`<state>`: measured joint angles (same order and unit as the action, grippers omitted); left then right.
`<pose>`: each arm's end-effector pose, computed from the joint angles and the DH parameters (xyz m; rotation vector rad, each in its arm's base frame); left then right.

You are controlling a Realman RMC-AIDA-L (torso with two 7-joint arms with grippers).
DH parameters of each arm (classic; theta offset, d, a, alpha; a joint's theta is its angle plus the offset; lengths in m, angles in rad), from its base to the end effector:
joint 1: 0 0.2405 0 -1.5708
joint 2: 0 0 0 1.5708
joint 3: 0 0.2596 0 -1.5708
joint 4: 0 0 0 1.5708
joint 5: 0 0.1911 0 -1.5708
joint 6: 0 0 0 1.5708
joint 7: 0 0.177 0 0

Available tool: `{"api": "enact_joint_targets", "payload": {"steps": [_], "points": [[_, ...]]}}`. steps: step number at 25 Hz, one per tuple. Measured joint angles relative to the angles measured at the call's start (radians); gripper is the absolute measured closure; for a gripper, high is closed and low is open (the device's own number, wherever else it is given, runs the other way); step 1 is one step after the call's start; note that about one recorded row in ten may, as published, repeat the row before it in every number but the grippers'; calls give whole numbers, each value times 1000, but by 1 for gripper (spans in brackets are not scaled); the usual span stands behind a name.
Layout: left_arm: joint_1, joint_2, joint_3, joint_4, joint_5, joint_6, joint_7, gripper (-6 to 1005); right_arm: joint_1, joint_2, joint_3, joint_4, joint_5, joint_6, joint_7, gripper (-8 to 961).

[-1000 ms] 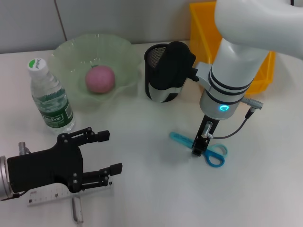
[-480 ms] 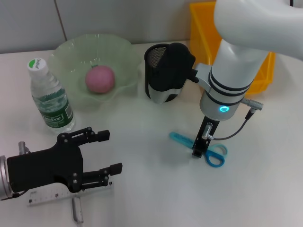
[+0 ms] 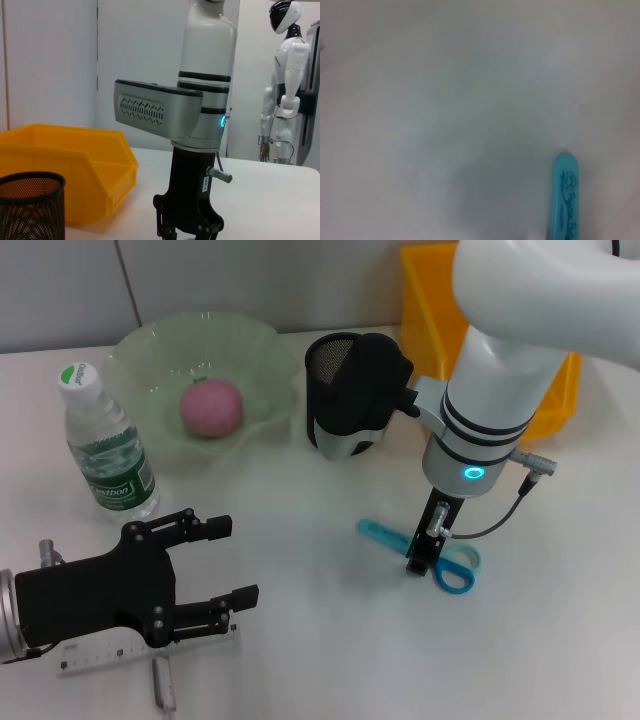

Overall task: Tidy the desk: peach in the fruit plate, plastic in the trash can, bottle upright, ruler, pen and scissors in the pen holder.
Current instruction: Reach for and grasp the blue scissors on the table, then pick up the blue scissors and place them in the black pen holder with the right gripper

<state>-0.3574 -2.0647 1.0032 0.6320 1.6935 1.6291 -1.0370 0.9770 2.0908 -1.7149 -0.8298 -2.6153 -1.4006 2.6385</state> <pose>-0.2413 0.2712 -0.0457 -2.7894 -0.2364 -0.8480 0.1861 0.3617 -0.1008 -2.6364 0.6610 -0.9907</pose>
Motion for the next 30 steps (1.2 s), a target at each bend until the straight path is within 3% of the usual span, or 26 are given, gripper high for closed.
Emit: {"api": "enact_joint_targets", "payload": {"steps": [6,8,22,30], "points": [[0,0,0,0,0,0,0,204,0,0,0,0,-2,1,0,575],[0,0,0,0,0,2,0,204,0,0,0,0,-5,1,0,699],[-1,0,0,0,0,3,0,204,0,-3,20,-8,-1,-1,0,712],[-3,0,-5,2,-3,9,0,204,-27,-8,80,-100,-8,-47,-4,714]]}}
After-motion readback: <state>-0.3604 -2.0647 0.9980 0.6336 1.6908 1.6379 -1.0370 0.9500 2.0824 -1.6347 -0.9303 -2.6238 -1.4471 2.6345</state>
